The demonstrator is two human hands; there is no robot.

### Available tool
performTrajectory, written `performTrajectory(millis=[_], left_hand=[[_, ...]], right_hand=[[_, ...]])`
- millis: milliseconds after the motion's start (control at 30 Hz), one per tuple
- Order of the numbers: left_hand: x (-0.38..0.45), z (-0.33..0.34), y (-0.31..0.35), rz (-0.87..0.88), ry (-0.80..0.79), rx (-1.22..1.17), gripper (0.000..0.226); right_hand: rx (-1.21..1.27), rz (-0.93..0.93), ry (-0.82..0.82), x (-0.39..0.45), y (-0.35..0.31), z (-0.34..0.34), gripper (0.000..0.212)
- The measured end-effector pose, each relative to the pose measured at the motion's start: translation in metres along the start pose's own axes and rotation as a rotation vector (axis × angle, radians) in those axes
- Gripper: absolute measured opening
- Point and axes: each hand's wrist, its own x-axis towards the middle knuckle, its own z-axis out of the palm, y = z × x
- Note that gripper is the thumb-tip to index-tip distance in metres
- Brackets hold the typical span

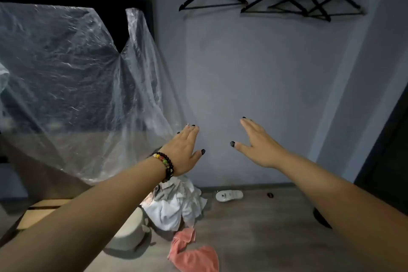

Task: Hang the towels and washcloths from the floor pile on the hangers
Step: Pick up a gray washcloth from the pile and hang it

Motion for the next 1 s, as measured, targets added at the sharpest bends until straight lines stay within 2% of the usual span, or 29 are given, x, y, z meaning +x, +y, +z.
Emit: performTrajectory(millis=[333,633,800,1000], left_hand=[[-0.006,0.074,-0.063,-0.027,-0.113,-0.092,0.07],[0.049,0.159,-0.1,-0.139,-0.232,-0.146,0.07],[0.103,0.204,-0.128,-0.266,-0.234,-0.218,0.075],[0.161,0.24,-0.165,-0.463,-0.16,-0.361,0.068]], right_hand=[[0.052,0.025,-0.183,0.027,0.004,0.106,0.078],[0.235,0.11,-0.242,0.092,0.059,0.187,0.075],[0.277,0.115,-0.316,0.161,0.11,0.221,0.076],[0.27,0.103,-0.41,0.247,0.157,0.25,0.075]])
